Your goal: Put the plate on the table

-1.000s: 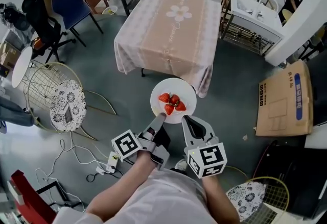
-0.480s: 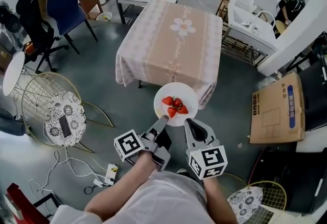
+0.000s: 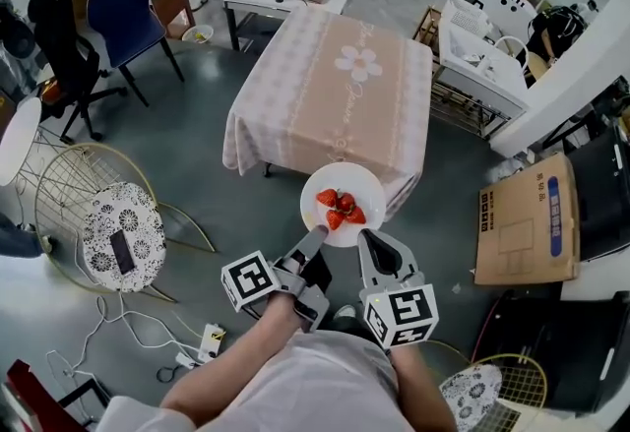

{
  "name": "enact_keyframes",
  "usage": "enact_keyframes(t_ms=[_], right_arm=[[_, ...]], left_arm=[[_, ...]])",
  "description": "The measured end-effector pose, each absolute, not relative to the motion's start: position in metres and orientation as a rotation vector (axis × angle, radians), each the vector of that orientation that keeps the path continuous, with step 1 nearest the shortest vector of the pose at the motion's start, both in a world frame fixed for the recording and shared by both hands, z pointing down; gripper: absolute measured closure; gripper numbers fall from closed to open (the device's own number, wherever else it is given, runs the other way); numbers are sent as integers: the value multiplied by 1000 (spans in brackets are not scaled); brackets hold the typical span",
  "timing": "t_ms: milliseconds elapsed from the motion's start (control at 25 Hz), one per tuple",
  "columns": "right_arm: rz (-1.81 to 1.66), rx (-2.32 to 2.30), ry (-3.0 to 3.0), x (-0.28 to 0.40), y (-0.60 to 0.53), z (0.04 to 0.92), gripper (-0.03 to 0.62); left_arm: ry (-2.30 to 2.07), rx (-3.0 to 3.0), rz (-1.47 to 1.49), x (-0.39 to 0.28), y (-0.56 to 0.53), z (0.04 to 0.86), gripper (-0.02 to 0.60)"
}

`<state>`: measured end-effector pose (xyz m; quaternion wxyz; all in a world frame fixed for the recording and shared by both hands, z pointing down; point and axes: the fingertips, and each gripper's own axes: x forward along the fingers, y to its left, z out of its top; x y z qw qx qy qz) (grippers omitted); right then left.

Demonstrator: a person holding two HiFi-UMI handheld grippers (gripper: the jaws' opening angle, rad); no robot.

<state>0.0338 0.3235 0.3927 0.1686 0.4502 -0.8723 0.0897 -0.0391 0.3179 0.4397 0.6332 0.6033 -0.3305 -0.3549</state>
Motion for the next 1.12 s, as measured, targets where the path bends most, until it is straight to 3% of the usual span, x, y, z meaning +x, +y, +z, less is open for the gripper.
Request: enact_keyframes(t_ms=[1120], right_arm=[[312, 1117, -2605, 87, 182, 407, 589]], left_arm=[[-909, 1336, -786, 10, 186, 459, 565]])
